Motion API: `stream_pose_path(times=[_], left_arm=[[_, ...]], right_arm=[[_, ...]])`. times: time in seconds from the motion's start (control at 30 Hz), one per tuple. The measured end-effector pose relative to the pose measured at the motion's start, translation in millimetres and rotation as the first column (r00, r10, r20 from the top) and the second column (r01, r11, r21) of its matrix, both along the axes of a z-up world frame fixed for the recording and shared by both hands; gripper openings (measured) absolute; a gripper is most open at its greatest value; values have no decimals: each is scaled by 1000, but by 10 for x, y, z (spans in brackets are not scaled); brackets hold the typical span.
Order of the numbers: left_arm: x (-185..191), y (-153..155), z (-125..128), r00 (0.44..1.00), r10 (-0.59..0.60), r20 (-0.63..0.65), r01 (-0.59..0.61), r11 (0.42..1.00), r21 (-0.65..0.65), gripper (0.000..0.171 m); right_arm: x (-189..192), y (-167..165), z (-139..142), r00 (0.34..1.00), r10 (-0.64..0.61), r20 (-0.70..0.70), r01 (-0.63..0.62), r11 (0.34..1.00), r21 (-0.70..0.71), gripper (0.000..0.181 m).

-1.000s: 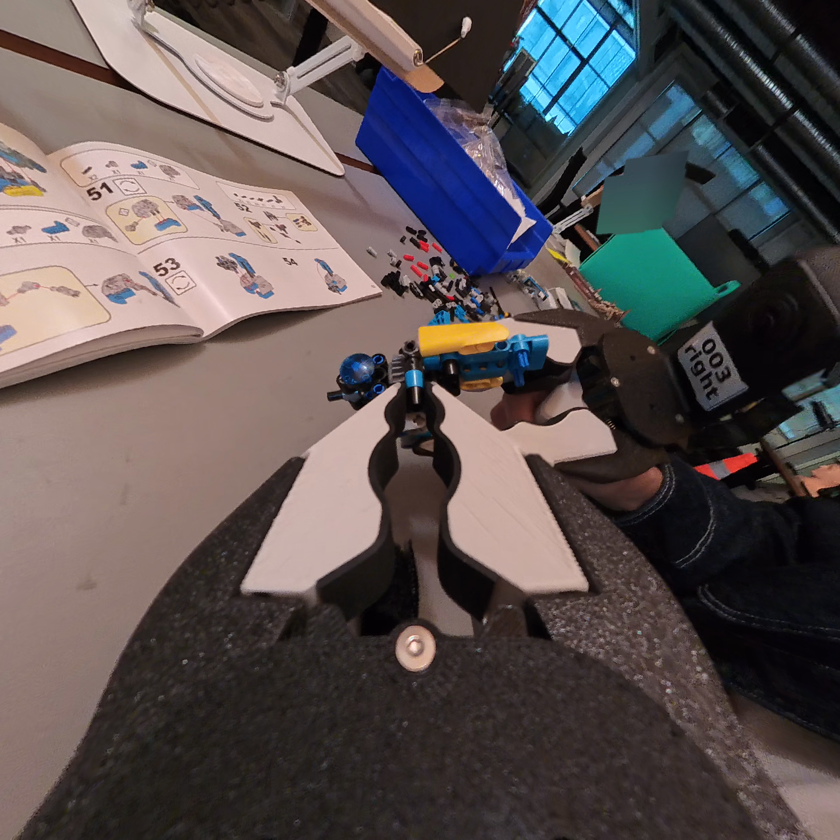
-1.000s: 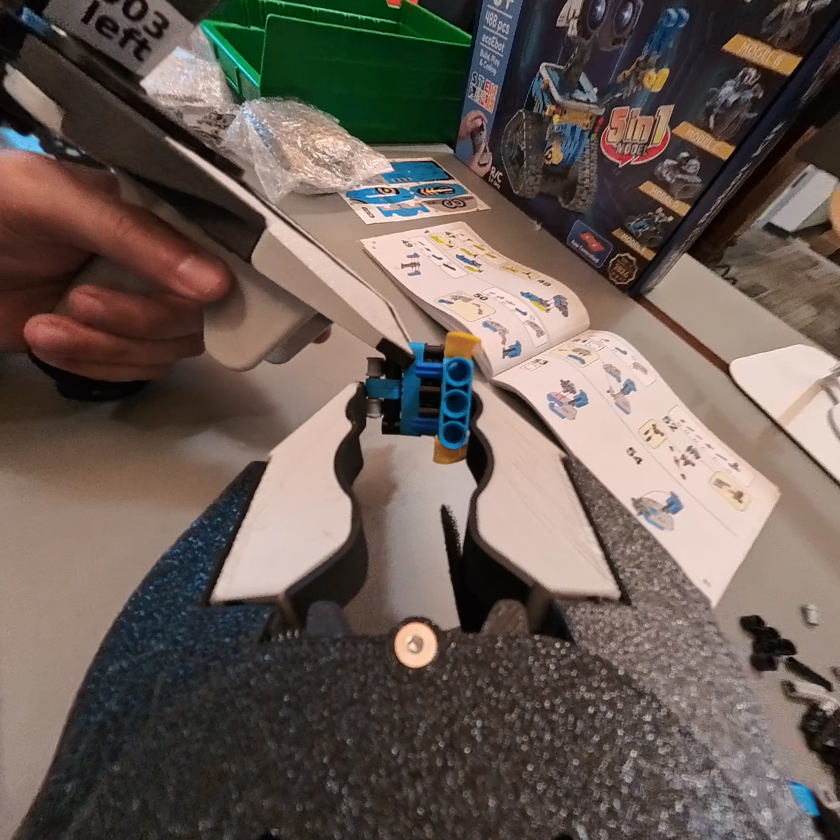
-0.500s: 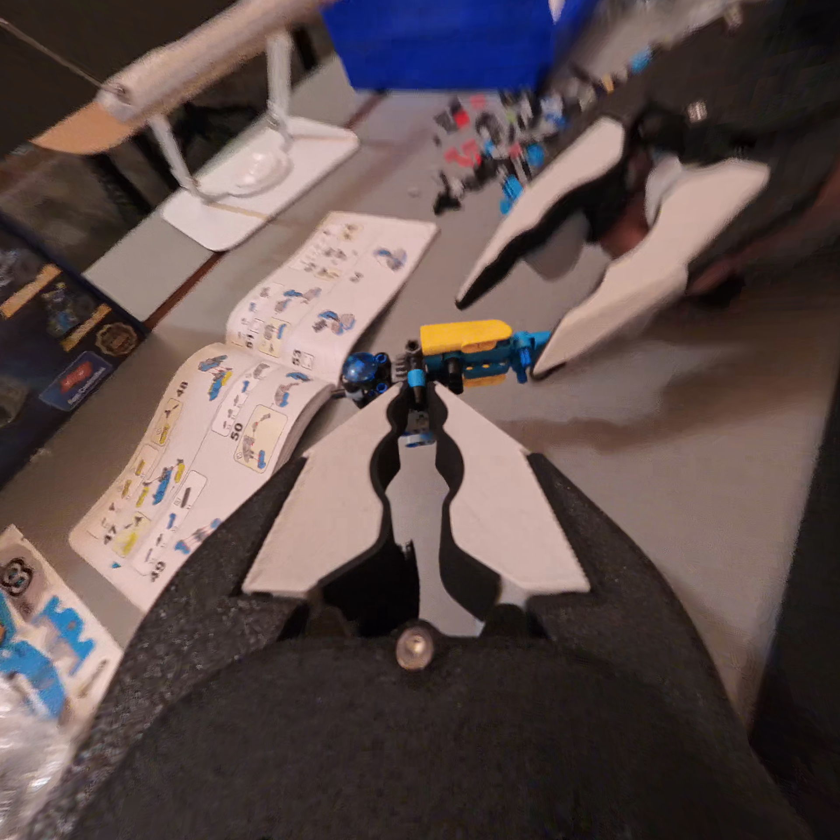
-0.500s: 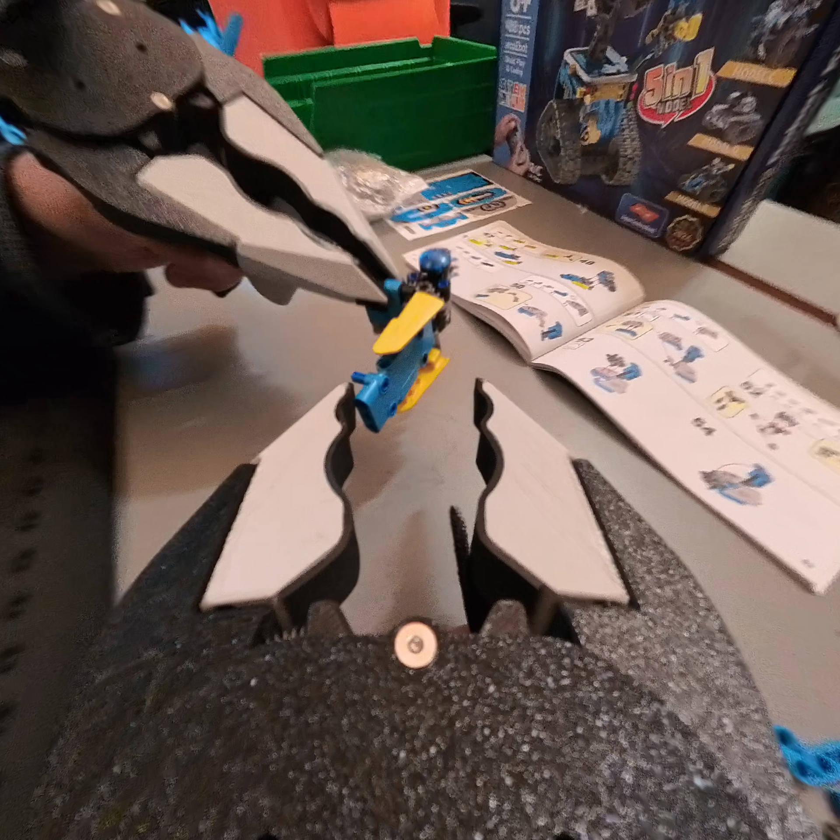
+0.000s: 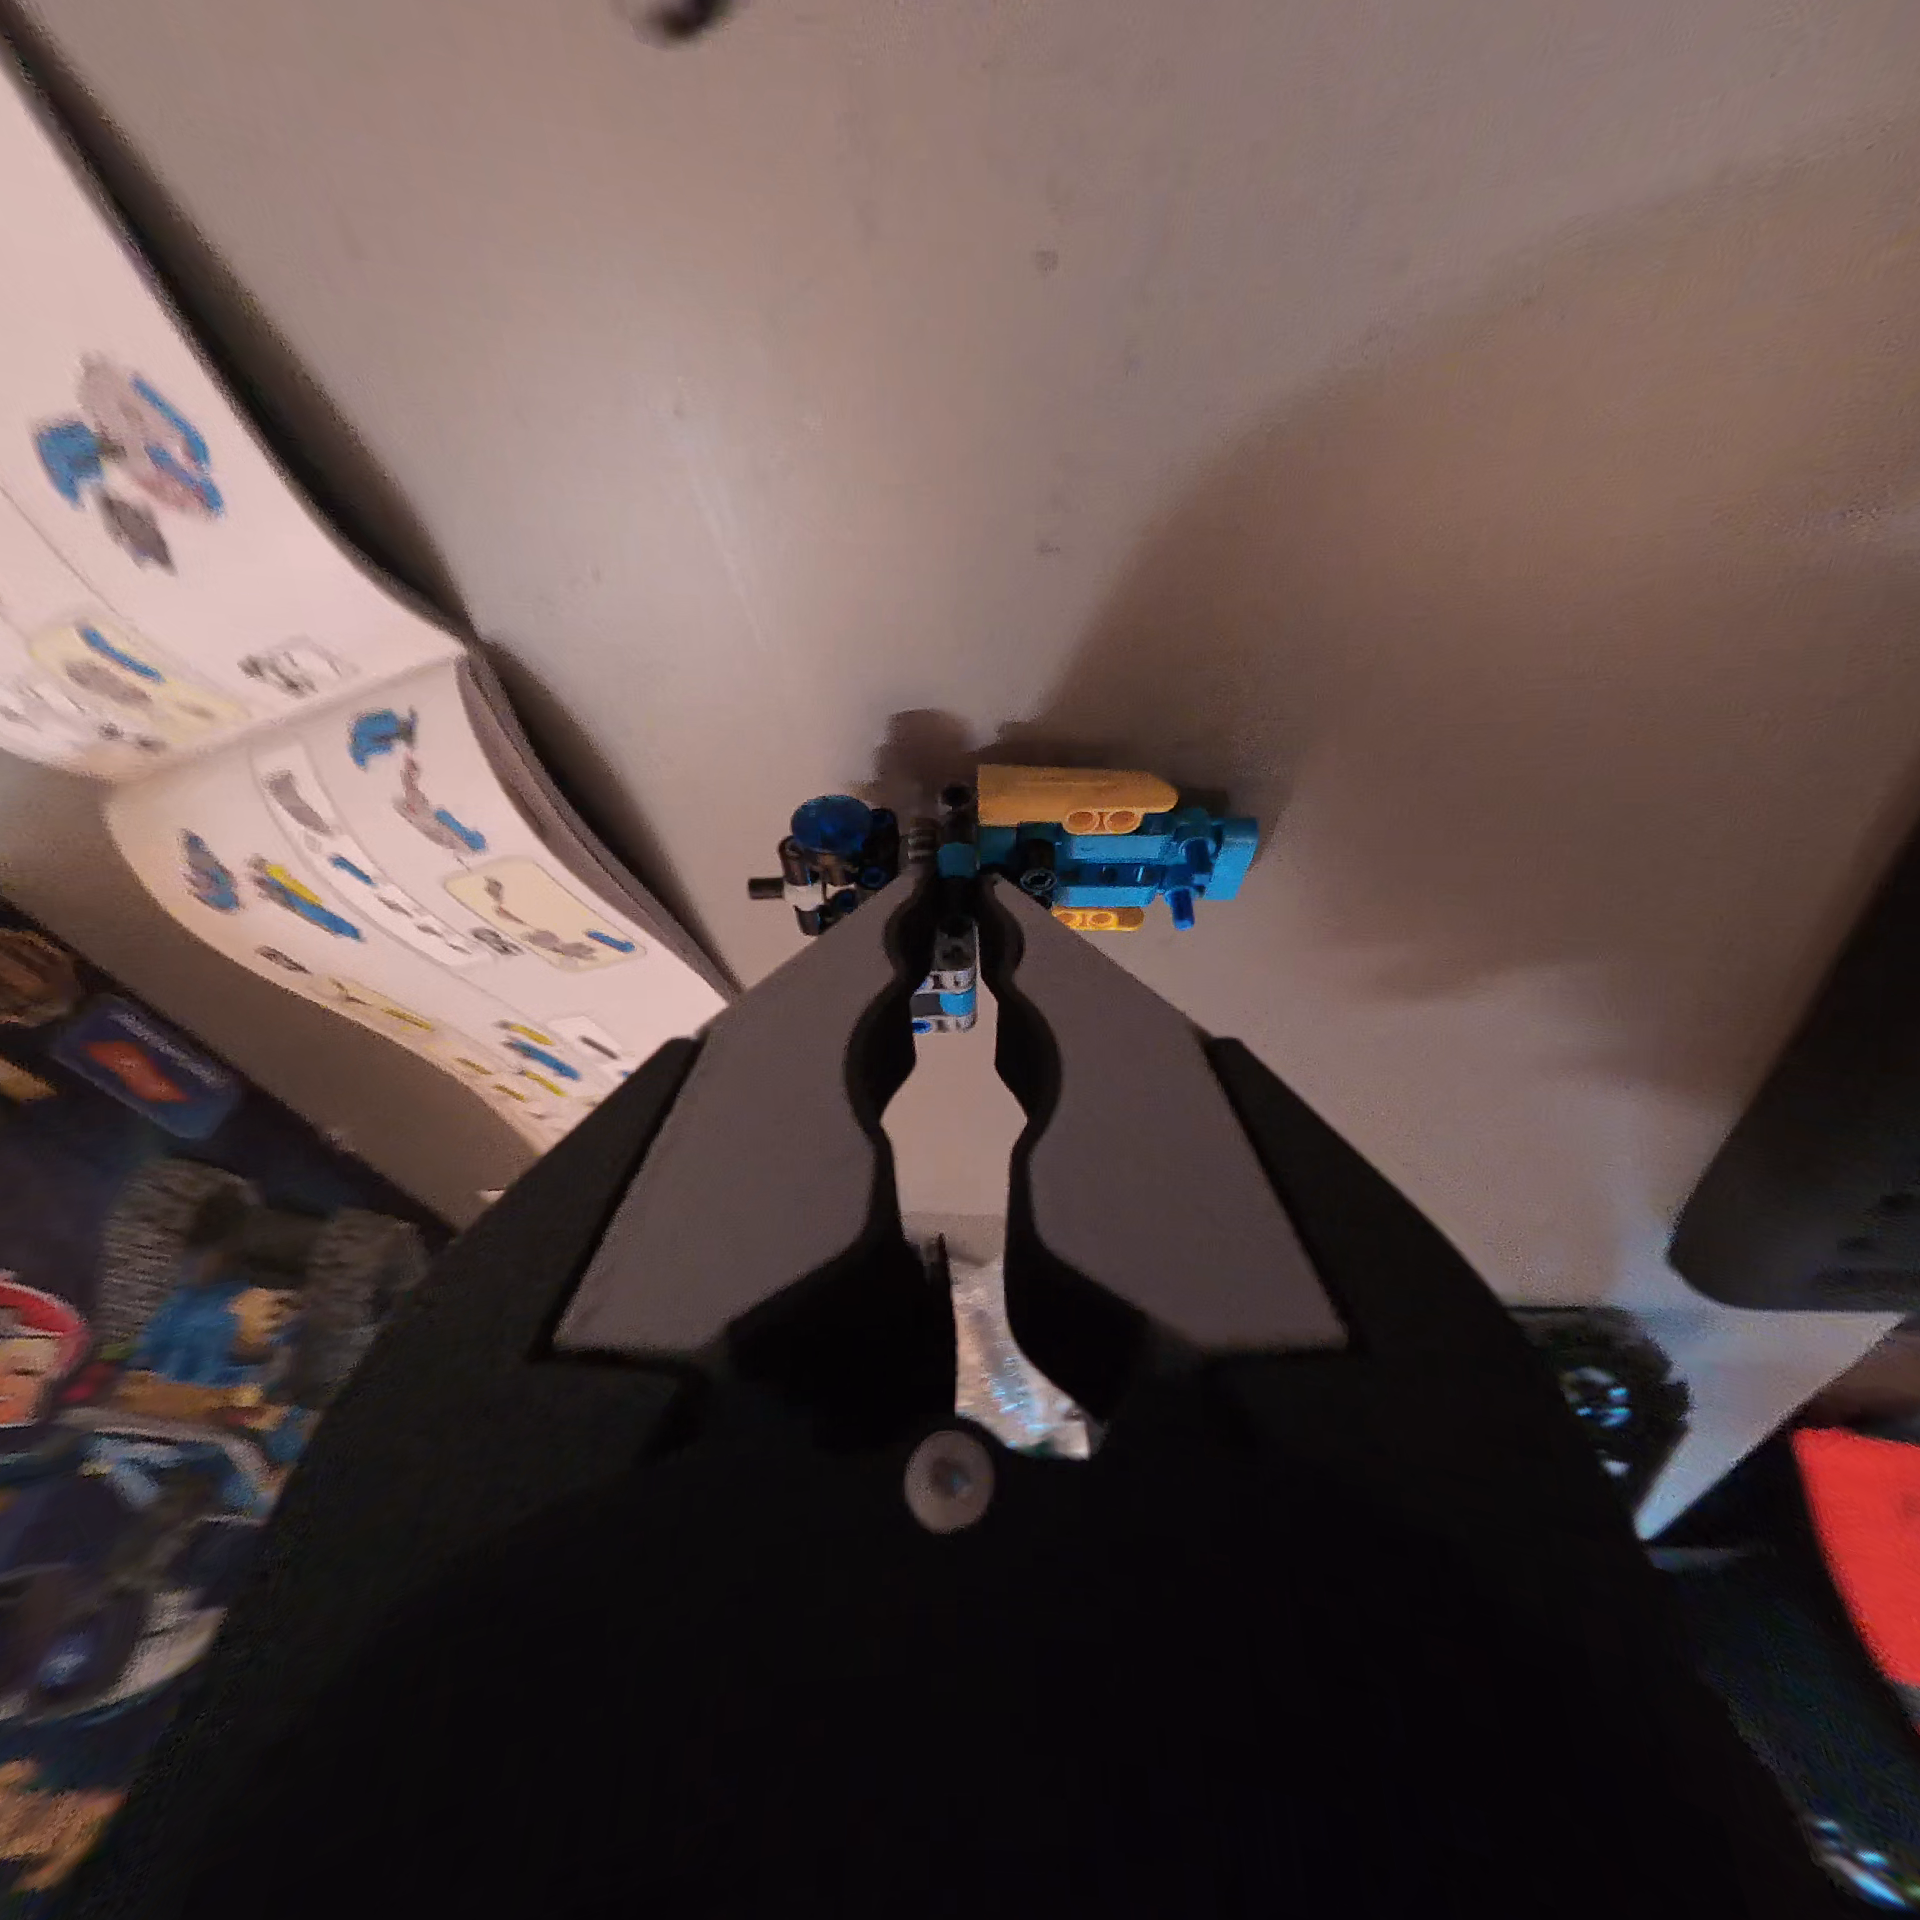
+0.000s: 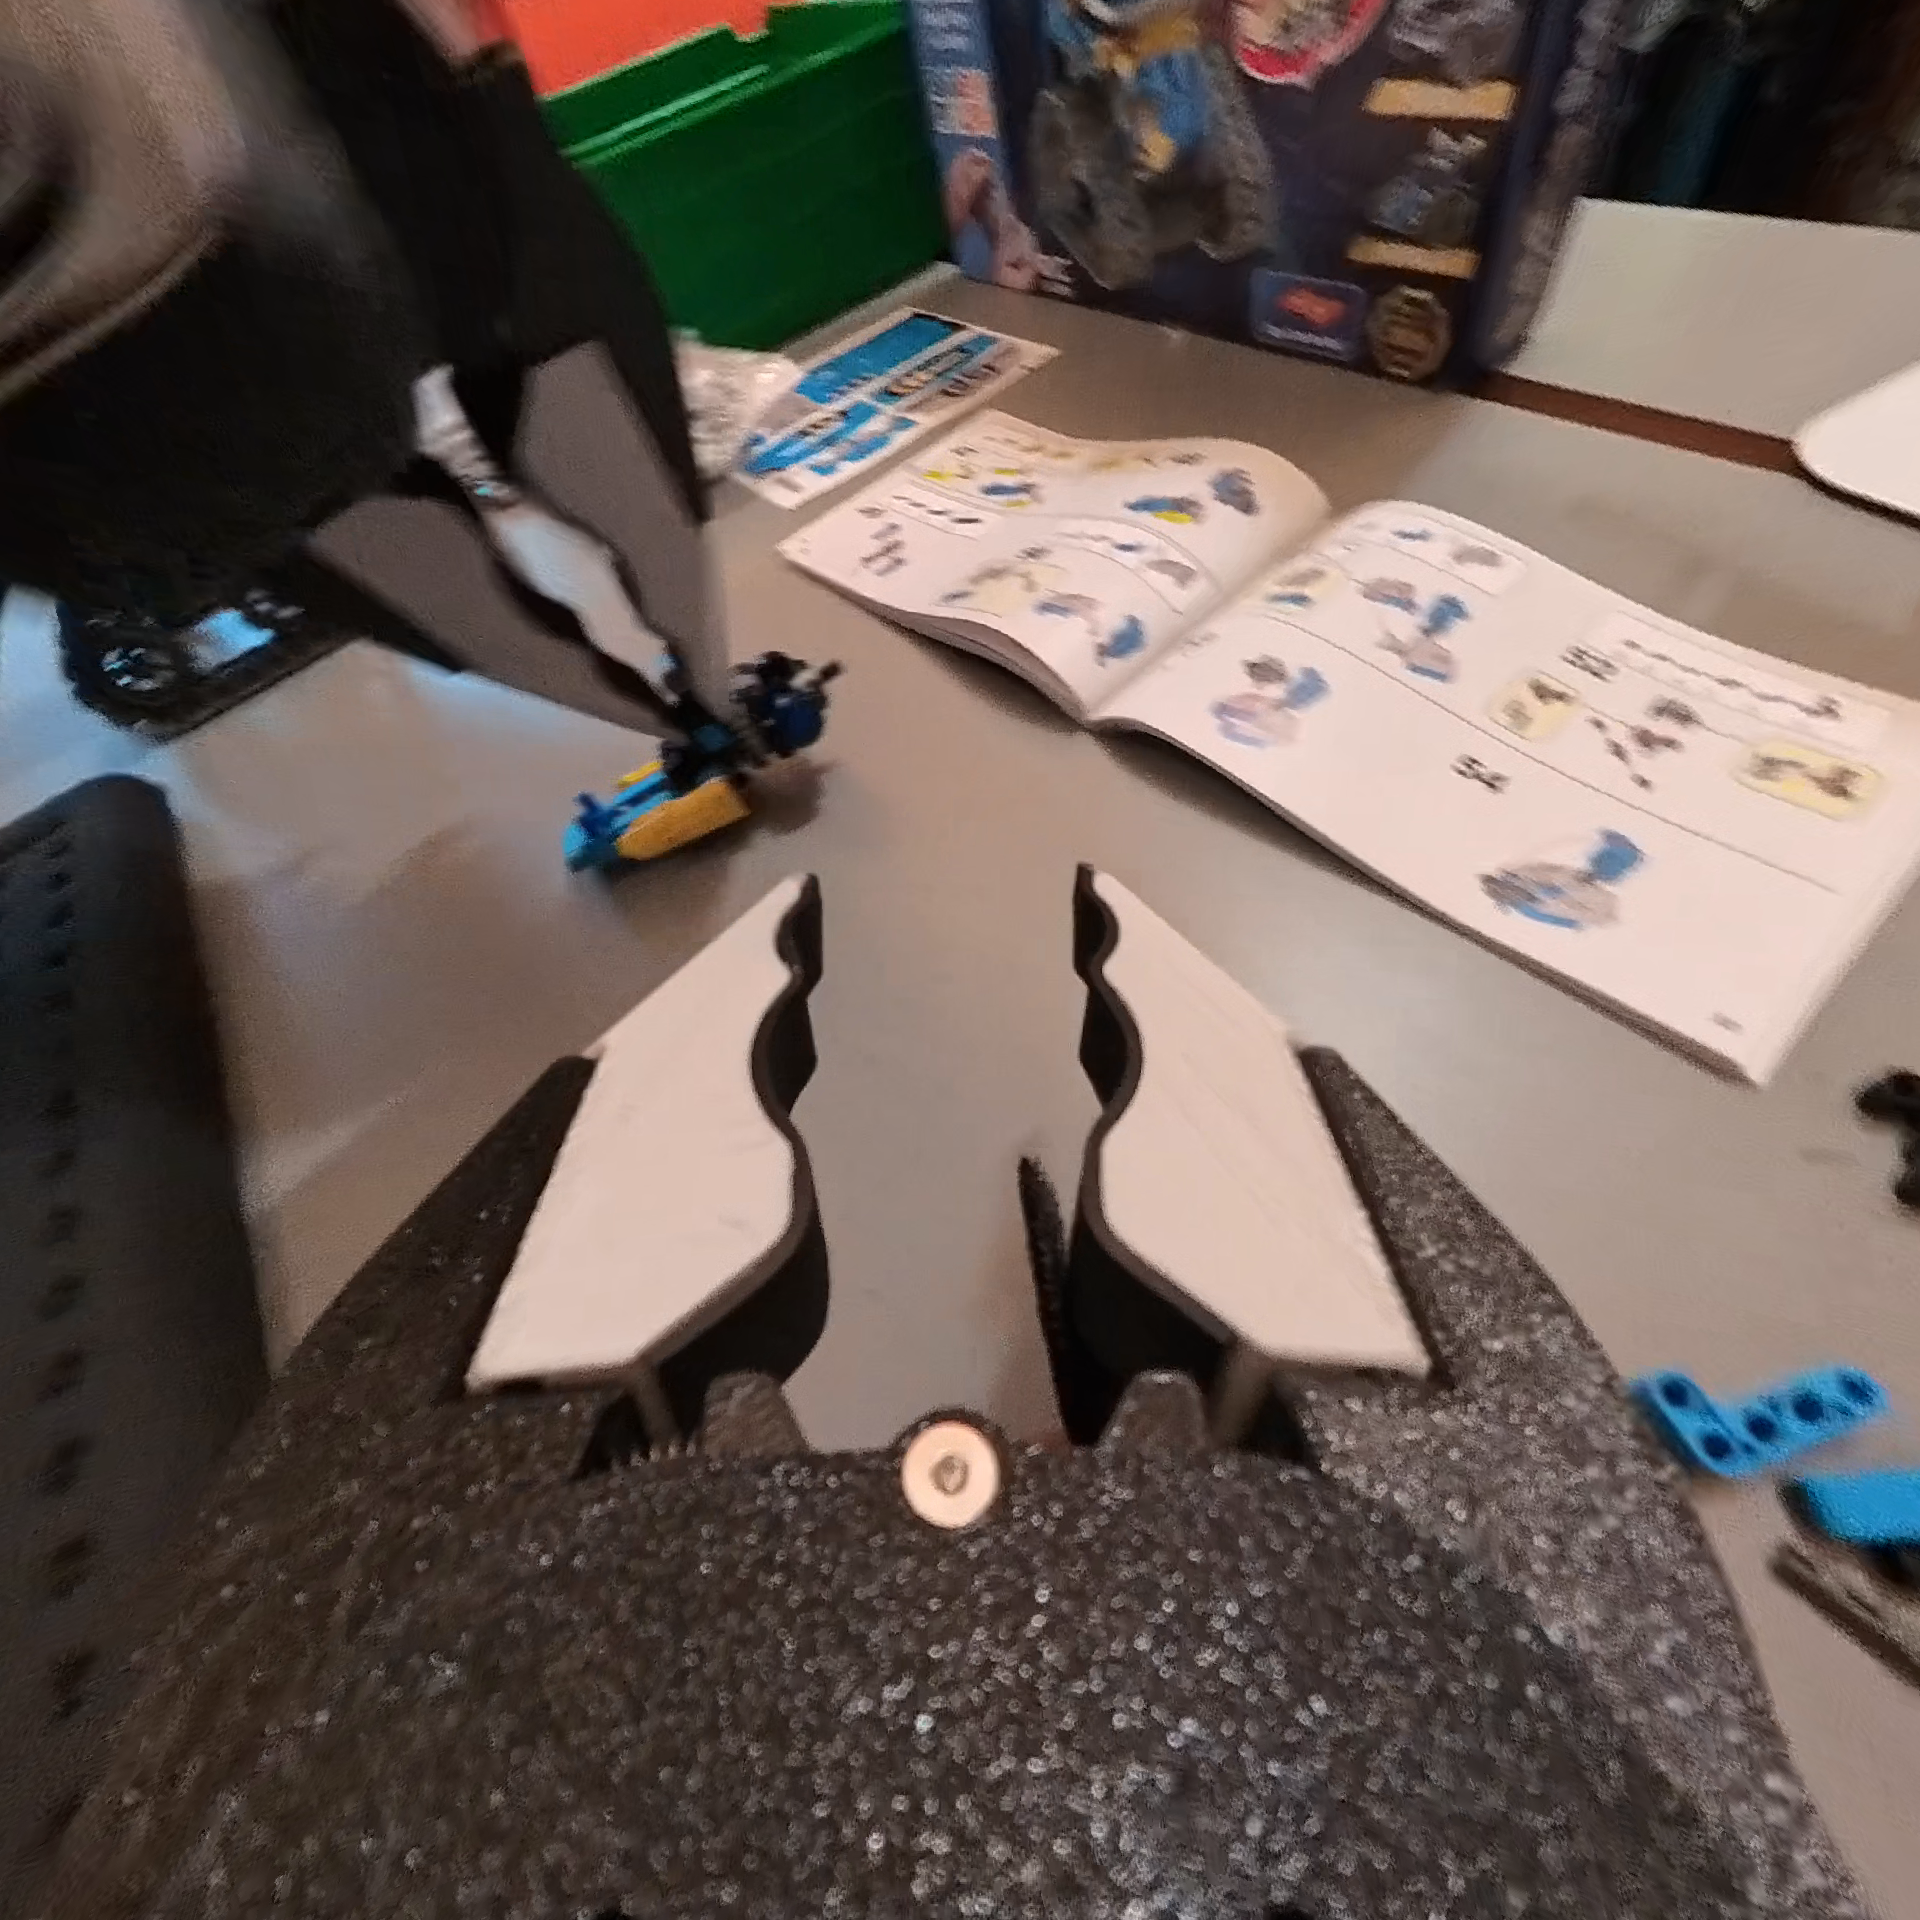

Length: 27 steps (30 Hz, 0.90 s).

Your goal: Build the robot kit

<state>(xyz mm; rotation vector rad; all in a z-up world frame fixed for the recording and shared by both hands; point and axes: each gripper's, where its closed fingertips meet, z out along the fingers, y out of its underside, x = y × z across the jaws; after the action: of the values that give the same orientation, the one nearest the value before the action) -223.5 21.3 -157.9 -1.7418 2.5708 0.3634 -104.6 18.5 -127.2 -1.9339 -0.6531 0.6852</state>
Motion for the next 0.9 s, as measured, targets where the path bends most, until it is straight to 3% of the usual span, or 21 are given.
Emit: stream_pose_path(times=[0.2,0.27,0.33,0.4,0.47,0.53,0.6,0.67,0.73,0.77,0.83,0.9], left_arm=[[381,-174,-78,972,-233,-22,234,963,133,12],[428,-187,-53,973,-231,-13,229,958,173,29],[506,-178,51,978,-195,77,177,964,199,41],[592,-199,267,961,-100,259,60,986,157,44],[611,-152,575,880,66,470,-107,992,61,45],[508,55,901,702,230,675,-285,958,-29,46],[261,325,1125,389,419,820,-470,856,-214,46],[-79,501,1154,38,548,836,-540,715,-444,45],[-423,601,1056,-256,556,790,-541,595,-594,44],[-577,631,989,-374,527,763,-540,546,-641,41],[-756,633,877,-511,463,724,-522,502,-689,39],[-790,648,748,-532,457,713,-545,460,-701,39]], right_arm=[[220,113,97,986,-87,-142,75,993,-89,48],[225,106,132,984,-85,-159,72,994,-87,48],[231,99,142,986,-84,-146,74,995,-73,48],[230,93,166,988,-80,-135,73,996,-54,48],[229,89,197,988,-79,-132,74,997,-37,48],[233,93,213,989,-79,-122,77,997,-18,48],[227,99,216,991,-77,-109,77,997,-4,48],[224,103,201,993,-78,-92,79,997,6,48],[190,98,187,994,-69,-81,71,997,18,48],[146,92,178,996,-51,-78,53,998,20,48],[38,96,125,1000,6,-31,-6,1000,3,49],[-59,144,125,998,51,27,-50,999,-18,50]])
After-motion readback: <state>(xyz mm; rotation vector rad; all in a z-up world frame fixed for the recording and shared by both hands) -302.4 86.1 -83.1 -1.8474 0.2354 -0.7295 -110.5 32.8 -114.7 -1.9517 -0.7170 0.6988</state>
